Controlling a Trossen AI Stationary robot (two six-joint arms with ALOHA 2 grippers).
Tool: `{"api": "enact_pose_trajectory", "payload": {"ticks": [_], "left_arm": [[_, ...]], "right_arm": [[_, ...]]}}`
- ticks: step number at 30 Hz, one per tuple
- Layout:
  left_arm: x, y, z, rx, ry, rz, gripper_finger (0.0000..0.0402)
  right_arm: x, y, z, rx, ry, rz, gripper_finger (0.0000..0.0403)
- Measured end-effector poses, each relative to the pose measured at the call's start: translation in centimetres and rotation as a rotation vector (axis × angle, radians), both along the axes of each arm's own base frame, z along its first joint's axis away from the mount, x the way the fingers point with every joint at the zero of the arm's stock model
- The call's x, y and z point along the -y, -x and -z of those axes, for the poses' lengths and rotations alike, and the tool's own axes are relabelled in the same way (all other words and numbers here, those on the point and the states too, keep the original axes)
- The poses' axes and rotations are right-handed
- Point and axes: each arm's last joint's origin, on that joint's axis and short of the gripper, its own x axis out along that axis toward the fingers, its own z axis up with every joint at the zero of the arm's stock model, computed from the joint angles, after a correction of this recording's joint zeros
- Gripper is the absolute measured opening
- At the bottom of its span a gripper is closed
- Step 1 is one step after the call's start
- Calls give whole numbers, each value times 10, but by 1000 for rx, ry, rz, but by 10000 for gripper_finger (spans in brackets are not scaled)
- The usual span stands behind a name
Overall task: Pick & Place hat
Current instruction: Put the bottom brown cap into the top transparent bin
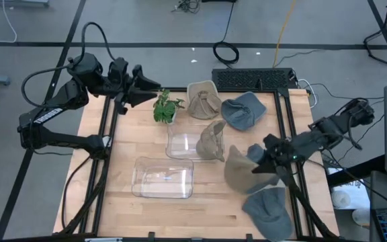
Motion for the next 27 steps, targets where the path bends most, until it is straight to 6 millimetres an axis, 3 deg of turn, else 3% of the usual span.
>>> {"api": "enact_pose_trajectory", "payload": {"ticks": [13,27], "left_arm": [[-2,0,-1,12,-25,-63,214],[-1,1,-1,9,21,-49,214]], "right_arm": [[16,-25,-56,408,77,130,5],[28,-59,-79,686,422,522,5]]}}
